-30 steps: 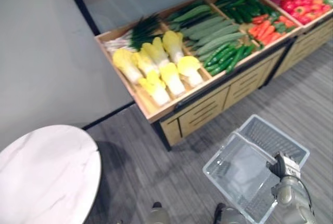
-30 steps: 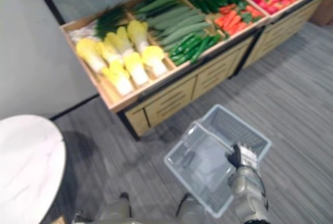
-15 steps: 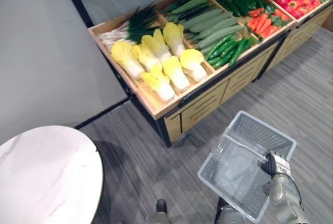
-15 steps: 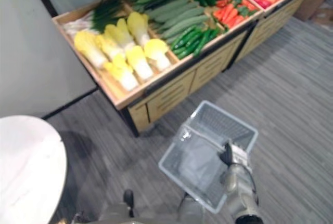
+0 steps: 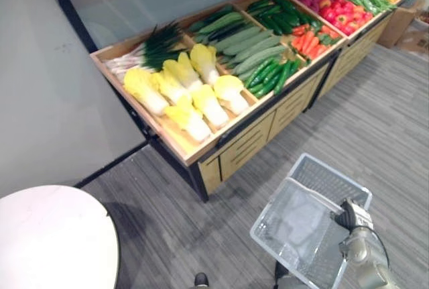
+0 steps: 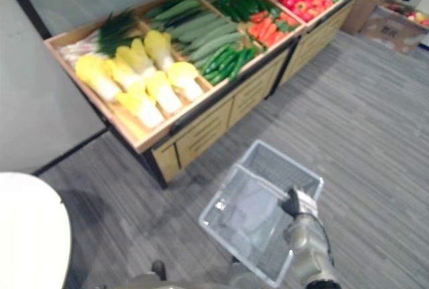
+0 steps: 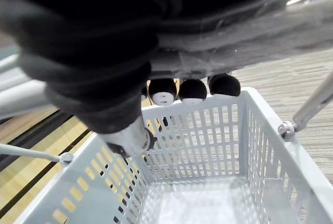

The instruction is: Pick vegetable in the basket

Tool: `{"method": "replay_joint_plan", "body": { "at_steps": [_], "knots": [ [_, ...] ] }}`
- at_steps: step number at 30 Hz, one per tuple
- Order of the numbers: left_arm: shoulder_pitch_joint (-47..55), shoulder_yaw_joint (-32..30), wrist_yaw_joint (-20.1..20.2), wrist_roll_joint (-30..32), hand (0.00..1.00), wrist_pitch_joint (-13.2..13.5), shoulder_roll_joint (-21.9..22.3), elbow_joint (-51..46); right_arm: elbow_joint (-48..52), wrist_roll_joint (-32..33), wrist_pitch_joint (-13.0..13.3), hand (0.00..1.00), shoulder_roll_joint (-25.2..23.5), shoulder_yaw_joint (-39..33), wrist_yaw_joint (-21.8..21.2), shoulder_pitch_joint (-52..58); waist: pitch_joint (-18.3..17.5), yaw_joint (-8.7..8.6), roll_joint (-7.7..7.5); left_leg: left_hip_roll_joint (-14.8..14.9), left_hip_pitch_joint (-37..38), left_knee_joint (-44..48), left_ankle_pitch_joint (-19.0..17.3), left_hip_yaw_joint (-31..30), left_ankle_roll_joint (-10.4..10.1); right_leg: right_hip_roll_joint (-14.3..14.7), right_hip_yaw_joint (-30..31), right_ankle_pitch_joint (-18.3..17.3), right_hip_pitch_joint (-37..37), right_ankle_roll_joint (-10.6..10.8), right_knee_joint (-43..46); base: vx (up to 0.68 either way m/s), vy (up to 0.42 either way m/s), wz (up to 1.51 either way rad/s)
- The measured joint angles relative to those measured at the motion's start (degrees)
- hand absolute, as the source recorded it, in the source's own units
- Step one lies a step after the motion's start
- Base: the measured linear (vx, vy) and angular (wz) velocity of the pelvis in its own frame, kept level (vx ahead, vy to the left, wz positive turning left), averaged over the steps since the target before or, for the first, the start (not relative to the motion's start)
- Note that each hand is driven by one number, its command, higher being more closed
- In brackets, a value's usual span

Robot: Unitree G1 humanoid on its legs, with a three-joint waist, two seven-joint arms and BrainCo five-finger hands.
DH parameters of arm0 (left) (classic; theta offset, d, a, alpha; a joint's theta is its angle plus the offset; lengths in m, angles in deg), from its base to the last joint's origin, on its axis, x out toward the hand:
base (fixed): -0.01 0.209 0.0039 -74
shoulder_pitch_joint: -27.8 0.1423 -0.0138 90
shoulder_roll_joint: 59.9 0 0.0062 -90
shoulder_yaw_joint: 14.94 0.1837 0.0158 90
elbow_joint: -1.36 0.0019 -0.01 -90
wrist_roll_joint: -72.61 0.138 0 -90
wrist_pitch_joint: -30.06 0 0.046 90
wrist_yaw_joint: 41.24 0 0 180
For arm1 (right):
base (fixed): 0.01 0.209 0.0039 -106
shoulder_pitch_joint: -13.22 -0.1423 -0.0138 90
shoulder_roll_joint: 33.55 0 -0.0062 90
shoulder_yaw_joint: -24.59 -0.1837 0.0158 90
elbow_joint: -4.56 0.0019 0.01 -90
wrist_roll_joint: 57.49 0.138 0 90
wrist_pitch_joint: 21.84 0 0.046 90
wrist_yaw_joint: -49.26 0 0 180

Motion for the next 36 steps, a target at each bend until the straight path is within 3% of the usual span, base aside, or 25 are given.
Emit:
{"method": "replay_joint_plan", "body": {
  "at_steps": [6,8,13,19,20,22,23,25,26,28,30,32,33,34,36],
  "knots": [
    [-0.66,0.14,0.44,2.22,0.0,0.17,-0.28,-1.5,-0.29,-0.07,0.6,1.0,4.35,-1.81,-0.05,2.48,-2.03,-0.61,3.13,1.13,0.3,-0.34,-0.29,-0.51,-0.45,1.3,-0.67,-0.28,1.21,-0.25,-0.84,0.03,-0.029,-0.01],
    [-0.63,0.18,0.46,2.55,0.0,0.15,-0.34,-1.29,-0.32,-0.1,0.61,1.0,4.92,-1.77,-0.05,2.51,-2.18,-1.46,3.45,1.23,0.22,-0.35,-0.26,-1.43,-0.52,1.32,-1.57,-0.24,1.77,-0.52,-0.91,0.03,-0.016,0.18],
    [-0.25,0.58,0.51,2.64,0.0,0.07,-0.44,-0.88,-0.33,-0.09,1.66,1.0,4.91,-1.61,-0.04,2.42,-2.13,-1.25,3.5,1.44,-0.25,0.34,-0.61,-2.06,-0.85,1.41,-2.07,-0.62,1.73,-0.84,-0.36,0.01,-0.005,0.07],
    [-0.23,1.25,0.5,4.61,0.0,0.03,-0.49,-0.73,-0.39,-0.04,1.83,1.0,5.72,-1.29,0.15,1.38,-0.23,-1.03,5.23,2.9,-6.18,14.8,-4.81,-6.54,-0.83,0.54,-4.91,-8.54,-0.08,-1.86,10.27,-0.01,-0.019,0.3],
    [-0.3,1.27,0.49,4.91,0.0,0.09,-0.47,-0.88,-0.41,-0.02,1.83,1.0,6.06,-0.89,0.15,0.95,0.44,-0.86,5.09,2.73,-7.86,18.79,-4.59,-7.53,-0.51,0.21,-5.17,-8.87,-0.02,-2.01,10.81,-0.07,-0.051,0.19],
    [-0.62,1.4,0.6,4.96,0.0,-0.03,-0.09,-0.75,-0.48,0.09,2.0,1.0,7.61,0.75,0.18,0.01,2.37,0.35,5.16,1.87,-11.72,27.99,-2.04,-10.03,2.6,-0.14,-5.15,-8.95,1.48,-2.14,10.39,-0.08,-0.083,0.07],
    [-0.22,2.19,0.63,5.01,0.0,-0.04,-0.08,-0.68,-0.61,0.07,2.45,1.0,8.18,1.11,0.19,-0.27,2.83,0.99,5.79,1.61,-13.13,29.1,0.57,-11.1,1.99,-0.17,-4.66,-9.08,2.22,-2.35,11.99,0.0,-0.072,0.56],
    [-0.33,2.52,0.72,6.12,0.0,0.1,0.01,-0.98,-1.65,0.12,2.5,1.0,9.28,1.03,0.21,-1.04,4.06,0.27,4.71,0.6,-14.84,31.38,4.01,-11.25,0.74,-2.68,-5.44,-11.62,1.48,-3.0,14.44,-0.04,-0.002,0.63],
    [-0.54,2.6,1.02,6.13,0.0,0.03,0.36,-0.73,-2.5,0.24,2.47,1.0,9.52,1.05,0.21,-1.72,4.02,0.7,4.96,0.39,-16.84,31.56,4.48,-10.47,1.53,-3.31,-5.66,-11.65,1.87,-3.1,13.55,-0.11,0.018,0.31],
    [0.39,2.8,1.01,6.19,0.0,0.0,0.37,-0.35,-2.49,0.17,2.4,1.0,9.76,1.05,0.31,-2.06,4.23,0.6,5.93,0.97,-17.14,24.92,2.39,-10.28,1.05,-3.52,-6.51,-11.64,1.92,-3.1,12.68,-0.06,0.016,0.26],
    [0.46,2.89,1.02,6.97,0.0,-0.07,0.39,1.0,-2.49,0.25,2.32,1.0,9.65,1.1,0.5,-2.12,4.54,0.5,7.44,2.79,-16.09,13.79,2.26,-10.51,0.19,-2.34,-6.47,-11.64,1.63,-3.09,11.92,0.02,0.108,0.11],
    [1.1,3.01,1.03,7.15,0.0,-0.05,0.6,1.43,-2.49,-0.07,1.73,1.0,9.74,1.3,0.57,-2.44,4.51,0.75,9.91,5.22,-14.09,9.08,0.33,-10.58,-1.95,-0.31,-6.12,-11.43,1.88,-2.67,11.78,0.1,0.209,-0.16],
    [1.43,2.95,1.04,7.19,0.0,-0.08,0.64,1.56,-2.76,-0.16,1.09,1.0,9.28,1.39,0.58,-2.82,4.79,1.32,10.03,5.58,-13.48,9.3,2.06,-10.51,-2.42,-0.13,-4.77,-10.97,2.2,-1.58,11.55,0.14,0.32,-0.56],
    [1.44,3.0,1.01,7.2,0.0,0.02,0.69,1.39,-2.87,-0.15,0.74,1.0,8.8,2.22,0.55,-2.95,4.65,2.51,9.46,4.19,-13.17,11.43,1.73,-9.36,-1.99,-1.1,-2.91,-10.03,3.16,-0.11,8.99,0.13,0.275,-0.6],
    [1.38,3.59,1.04,7.19,0.0,0.04,0.79,1.47,-2.6,-0.15,0.76,1.0,7.88,2.94,0.56,-3.42,4.17,2.97,7.51,1.71,-14.31,14.26,-0.67,-7.57,-0.51,-2.9,0.23,-9.08,3.65,1.49,7.26,0.18,0.299,-0.33]
  ]
}}
